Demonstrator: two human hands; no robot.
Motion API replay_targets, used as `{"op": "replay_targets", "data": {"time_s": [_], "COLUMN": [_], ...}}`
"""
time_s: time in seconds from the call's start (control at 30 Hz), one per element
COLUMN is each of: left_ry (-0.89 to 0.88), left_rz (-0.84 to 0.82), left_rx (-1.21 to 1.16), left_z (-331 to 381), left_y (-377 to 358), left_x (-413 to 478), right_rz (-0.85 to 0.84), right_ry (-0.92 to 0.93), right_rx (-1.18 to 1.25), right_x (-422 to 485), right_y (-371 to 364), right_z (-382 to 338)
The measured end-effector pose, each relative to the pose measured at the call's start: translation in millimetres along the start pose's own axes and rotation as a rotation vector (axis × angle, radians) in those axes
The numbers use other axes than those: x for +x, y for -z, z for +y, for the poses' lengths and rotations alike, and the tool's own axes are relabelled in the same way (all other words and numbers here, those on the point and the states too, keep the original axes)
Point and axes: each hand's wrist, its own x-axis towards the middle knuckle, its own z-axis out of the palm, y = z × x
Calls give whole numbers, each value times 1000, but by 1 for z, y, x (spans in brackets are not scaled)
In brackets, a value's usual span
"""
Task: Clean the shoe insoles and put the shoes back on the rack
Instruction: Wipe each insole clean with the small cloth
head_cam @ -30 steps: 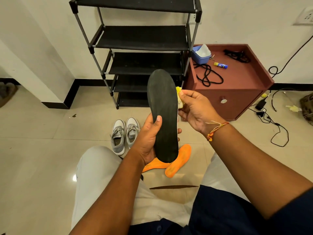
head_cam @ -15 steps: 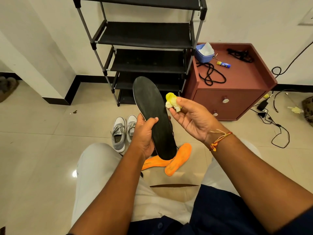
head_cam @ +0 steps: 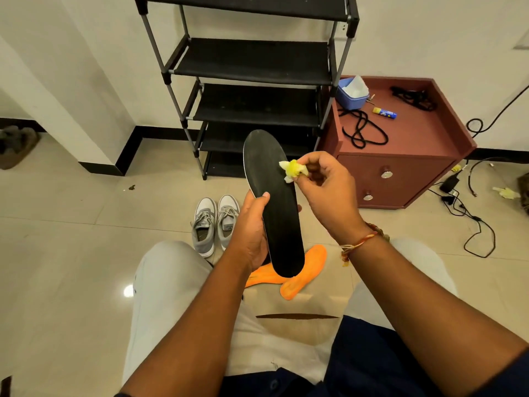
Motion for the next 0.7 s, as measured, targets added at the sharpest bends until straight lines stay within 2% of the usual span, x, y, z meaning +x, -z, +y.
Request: {"op": "replay_targets", "data": {"time_s": [0.07, 0.17, 0.27, 0.4, 0.53, 0.7], "left_ry": [11, 9, 14, 66, 203, 198], "left_rz": [6, -19, -52, -70, -65, -47], "left_rx": [0, 5, -16, -26, -105, -143], "left_z": [0, -1, -2, -2, -3, -4], "left_y": [-1, 0, 1, 2, 6, 9], "left_x": [0, -1, -2, -3, 0, 3], "right_rz": [-10, -81, -76, -88, -194, -286], "right_ry": [101, 201, 280, 364, 445, 601], "right_rx": [-177, -292, -402, -470, -484, -546], "right_x": [-2, -5, -6, -7, -14, -37], "right_y": [-3, -10, -13, -14, -17, -23], "right_z": [1, 1, 1, -2, -1, -5]}}
